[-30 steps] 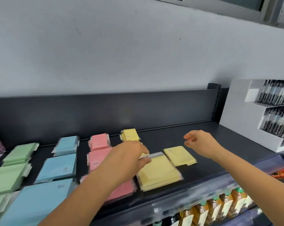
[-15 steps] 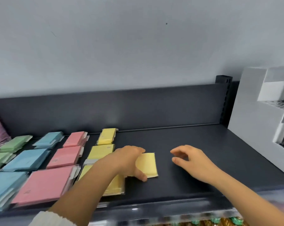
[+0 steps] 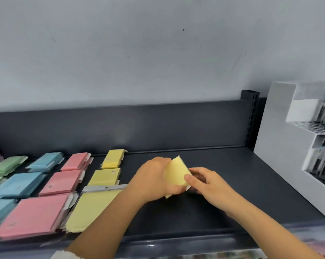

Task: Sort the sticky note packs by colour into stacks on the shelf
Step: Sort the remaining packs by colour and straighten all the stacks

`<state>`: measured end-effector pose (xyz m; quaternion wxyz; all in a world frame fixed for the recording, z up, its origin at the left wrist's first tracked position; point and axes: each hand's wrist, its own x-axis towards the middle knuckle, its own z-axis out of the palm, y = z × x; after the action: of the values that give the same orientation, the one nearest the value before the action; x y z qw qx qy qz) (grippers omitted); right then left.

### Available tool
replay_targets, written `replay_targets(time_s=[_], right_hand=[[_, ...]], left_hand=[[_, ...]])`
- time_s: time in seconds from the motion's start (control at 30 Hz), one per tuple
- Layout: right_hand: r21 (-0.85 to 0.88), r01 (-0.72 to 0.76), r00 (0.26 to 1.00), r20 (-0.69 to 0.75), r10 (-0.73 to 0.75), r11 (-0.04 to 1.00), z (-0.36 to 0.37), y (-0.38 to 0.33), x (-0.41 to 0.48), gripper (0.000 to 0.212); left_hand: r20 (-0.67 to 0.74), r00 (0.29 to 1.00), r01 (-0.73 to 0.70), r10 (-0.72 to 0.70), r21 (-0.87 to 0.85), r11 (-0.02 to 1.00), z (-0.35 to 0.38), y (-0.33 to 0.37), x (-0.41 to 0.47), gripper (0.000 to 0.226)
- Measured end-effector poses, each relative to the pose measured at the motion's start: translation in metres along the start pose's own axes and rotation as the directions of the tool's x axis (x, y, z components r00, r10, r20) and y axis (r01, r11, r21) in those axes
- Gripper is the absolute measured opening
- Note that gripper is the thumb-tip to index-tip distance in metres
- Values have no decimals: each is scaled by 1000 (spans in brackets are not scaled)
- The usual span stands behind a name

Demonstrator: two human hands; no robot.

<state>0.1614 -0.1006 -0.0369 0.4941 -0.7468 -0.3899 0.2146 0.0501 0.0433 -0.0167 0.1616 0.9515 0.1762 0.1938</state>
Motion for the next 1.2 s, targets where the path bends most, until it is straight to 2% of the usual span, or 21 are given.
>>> replay_targets(time_s=[0.07,0.17,0.3,0.37,0.43,0.53,0.63,0.73,0.87,1.03,1.2], right_hand=[[44,18,1000,-15,-18,999,2,-5,-2,22],[103,44,995,-98,-33,994,8,-14,-2,10],[178,60,985,-168,-29,982,10,-20,0,8],[228,76,982,-184,-34,971,11,-21,1,10],[302,82,983,-183,-26,950,14,-23,2,12],[390,78,984,-175,-9,917,25,-26,5,12],[382,70,991,-132,-20,921,39,-26,6,9],[314,71,995,-88,-45,947,51,-26,7,11],[312,63,998,-30,-56,948,67,-31,9,16],[327,51,997,41,-68,944,84,-42,15,12],[327,23,996,74,-50,945,100,-57,22,14]], left_hand=[[-85,996,-10,6,-48,999,2,5,1,64],[-130,991,9,-19,-77,997,6,10,0,71],[-69,997,9,-17,-118,993,2,8,-6,94],[-79,996,31,-41,-124,992,-3,4,-11,98],[-115,986,102,-124,-180,978,-7,-2,-15,87],[-99,964,197,-246,-353,915,-12,-8,-20,69],[-137,947,201,-292,-458,866,-15,-14,-27,63],[-188,939,187,-289,-425,885,-23,-22,-36,59],[-239,913,218,-331,-400,890,-34,-34,-47,61],[-278,887,261,-370,-360,896,-46,-54,-64,35],[-271,898,249,-347,-336,908,-65,-74,-71,32]])
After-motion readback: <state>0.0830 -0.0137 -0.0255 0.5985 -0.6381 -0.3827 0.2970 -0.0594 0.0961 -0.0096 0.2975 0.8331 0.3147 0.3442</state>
